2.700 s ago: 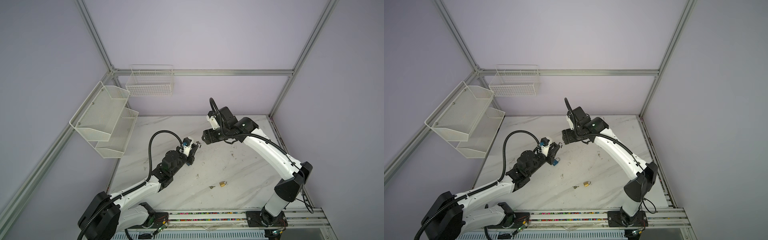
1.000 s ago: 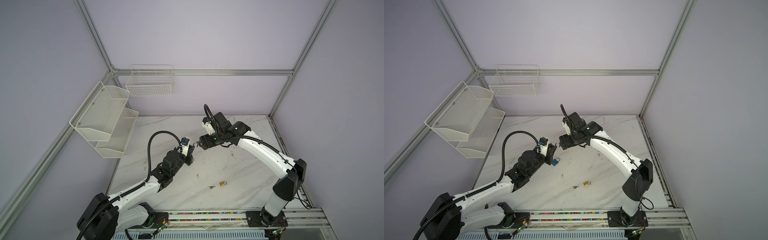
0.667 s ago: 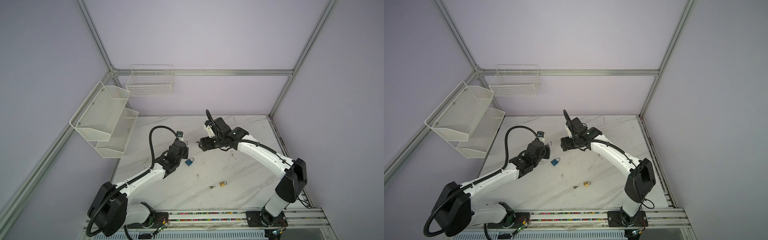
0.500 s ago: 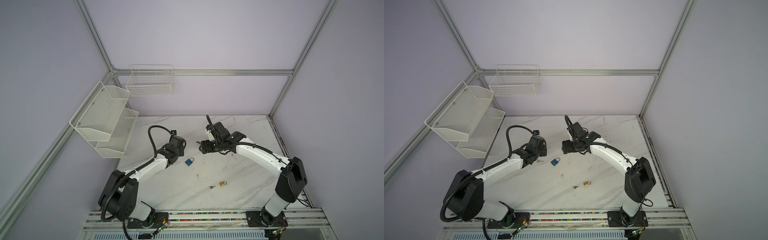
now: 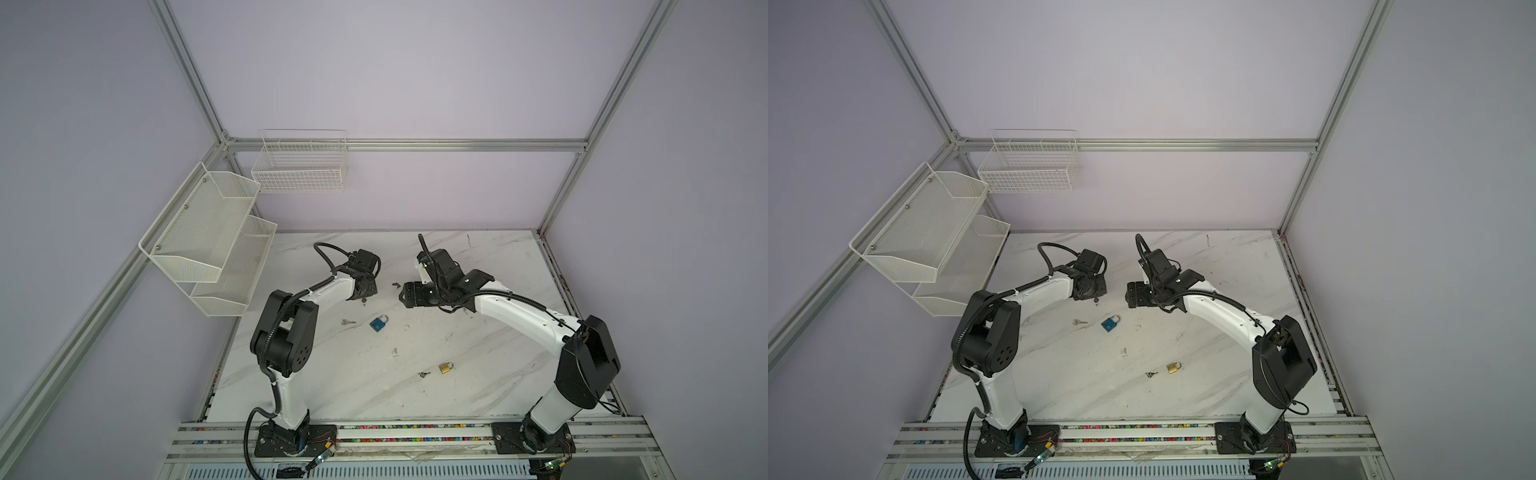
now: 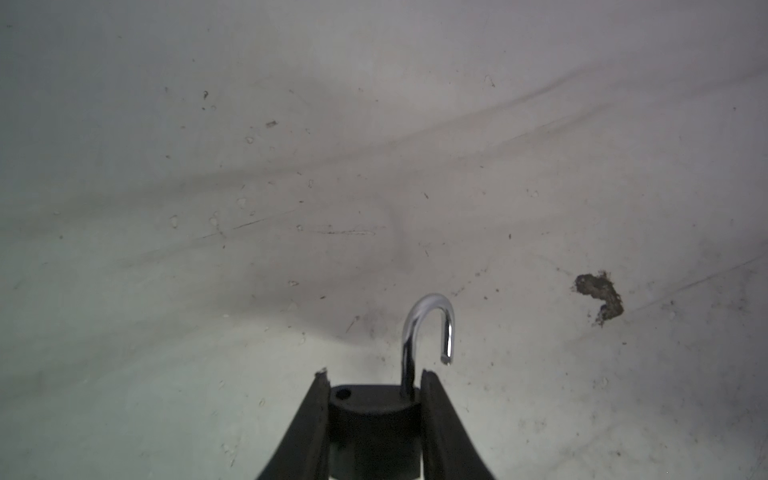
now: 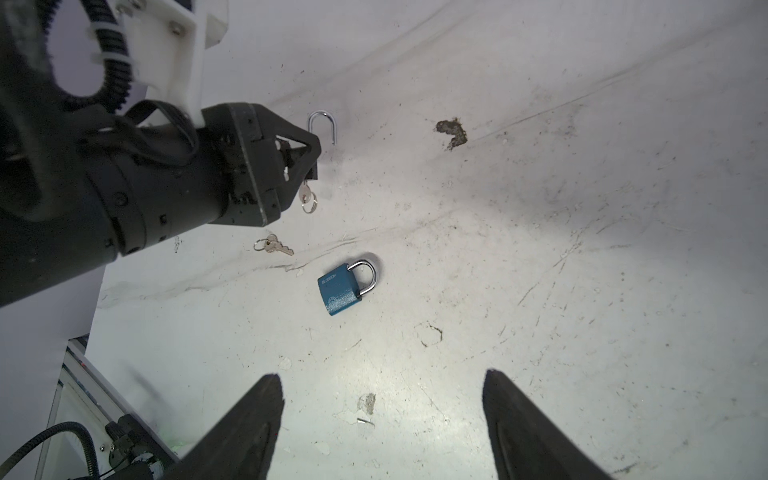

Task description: Unlock with the key

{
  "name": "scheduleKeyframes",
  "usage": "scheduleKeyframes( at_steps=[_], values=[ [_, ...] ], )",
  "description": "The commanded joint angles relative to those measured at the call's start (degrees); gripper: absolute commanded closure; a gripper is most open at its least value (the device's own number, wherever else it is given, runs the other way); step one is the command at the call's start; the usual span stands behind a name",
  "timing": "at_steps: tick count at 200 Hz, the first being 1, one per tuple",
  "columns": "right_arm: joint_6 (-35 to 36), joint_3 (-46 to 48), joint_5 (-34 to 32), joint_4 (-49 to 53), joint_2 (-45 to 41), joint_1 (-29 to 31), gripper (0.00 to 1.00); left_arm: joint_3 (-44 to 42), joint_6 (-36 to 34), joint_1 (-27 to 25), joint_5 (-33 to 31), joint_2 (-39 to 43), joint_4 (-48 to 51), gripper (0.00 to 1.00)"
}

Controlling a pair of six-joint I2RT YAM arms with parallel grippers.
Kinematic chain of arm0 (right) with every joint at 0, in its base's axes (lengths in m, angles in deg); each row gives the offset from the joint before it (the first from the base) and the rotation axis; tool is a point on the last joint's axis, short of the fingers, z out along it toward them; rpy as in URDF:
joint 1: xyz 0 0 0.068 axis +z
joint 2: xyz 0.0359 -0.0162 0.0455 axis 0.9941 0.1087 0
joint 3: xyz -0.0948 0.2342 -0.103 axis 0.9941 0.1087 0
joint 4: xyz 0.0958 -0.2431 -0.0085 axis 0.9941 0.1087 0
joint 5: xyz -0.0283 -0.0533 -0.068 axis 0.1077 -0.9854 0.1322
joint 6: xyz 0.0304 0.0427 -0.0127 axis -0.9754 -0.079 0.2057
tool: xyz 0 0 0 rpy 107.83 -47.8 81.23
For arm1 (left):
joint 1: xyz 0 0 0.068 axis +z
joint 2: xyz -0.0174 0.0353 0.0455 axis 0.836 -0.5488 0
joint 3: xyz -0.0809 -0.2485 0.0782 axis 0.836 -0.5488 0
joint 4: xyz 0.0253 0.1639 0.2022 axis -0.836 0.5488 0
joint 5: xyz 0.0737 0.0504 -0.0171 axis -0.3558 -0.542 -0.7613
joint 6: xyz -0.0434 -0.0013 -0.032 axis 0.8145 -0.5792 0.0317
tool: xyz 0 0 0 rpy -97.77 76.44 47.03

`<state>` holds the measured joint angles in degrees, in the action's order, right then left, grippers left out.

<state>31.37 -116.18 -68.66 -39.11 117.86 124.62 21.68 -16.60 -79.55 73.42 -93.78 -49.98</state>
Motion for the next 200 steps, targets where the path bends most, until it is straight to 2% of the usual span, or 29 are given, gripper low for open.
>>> scheduleKeyframes(
  at_steps=[1,50,75,113,125,154,200],
  values=[
    [-1.1,0.8,-1.7,-0.5,-2.5,-0.6,0.21,7.8,2.8,0.2,1.3,-2.7,4.8,1.0],
    [-1.4,1.5,-1.8,-0.6,-2.9,-1.0,0.21,9.5,4.7,0.2,1.2,-5.8,6.9,1.0],
    [-1.4,1.1,-1.8,-0.6,-2.5,-1.0,0.21,10.8,4.6,0.2,1.9,-6.4,8.9,0.79],
    [-1.2,-1.1,-2.7,0.1,-1.5,-0.9,0.22,10.8,4.4,0.3,3.1,-2.7,9.4,0.55],
    [-1.2,-2.0,-2.5,0.3,-1.0,-0.7,0.22,10.2,4.3,0.6,3.2,-0.7,9.5,0.49],
    [-2.1,-3.5,-2.5,-0.7,0.3,0.8,0.23,7.2,4.8,2.2,5.8,5.8,9.4,0.49],
    [-5.9,-9.0,-8.8,-0.6,7.3,9.1,0.24,-6.5,5.6,7.7,8.2,25.3,7.0,0.48]
  ],
)
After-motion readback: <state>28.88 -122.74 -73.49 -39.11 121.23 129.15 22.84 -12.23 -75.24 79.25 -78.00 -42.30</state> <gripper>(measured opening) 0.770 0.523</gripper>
